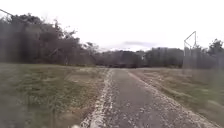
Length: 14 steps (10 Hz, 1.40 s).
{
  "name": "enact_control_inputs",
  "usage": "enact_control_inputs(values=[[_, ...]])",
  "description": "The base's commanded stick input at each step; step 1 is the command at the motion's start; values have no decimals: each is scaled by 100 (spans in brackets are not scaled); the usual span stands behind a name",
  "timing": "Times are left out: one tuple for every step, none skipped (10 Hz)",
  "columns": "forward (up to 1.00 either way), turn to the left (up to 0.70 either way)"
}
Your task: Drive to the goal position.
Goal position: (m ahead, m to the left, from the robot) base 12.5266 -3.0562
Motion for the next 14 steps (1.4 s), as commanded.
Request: enact_control_inputs(values=[[60,-15],[60,-15],[60,-15],[60,-10],[60,-5],[60,-1],[60,0],[60,0],[60,0],[60,0],[60,0],[60,0],[60,0],[60,0]])
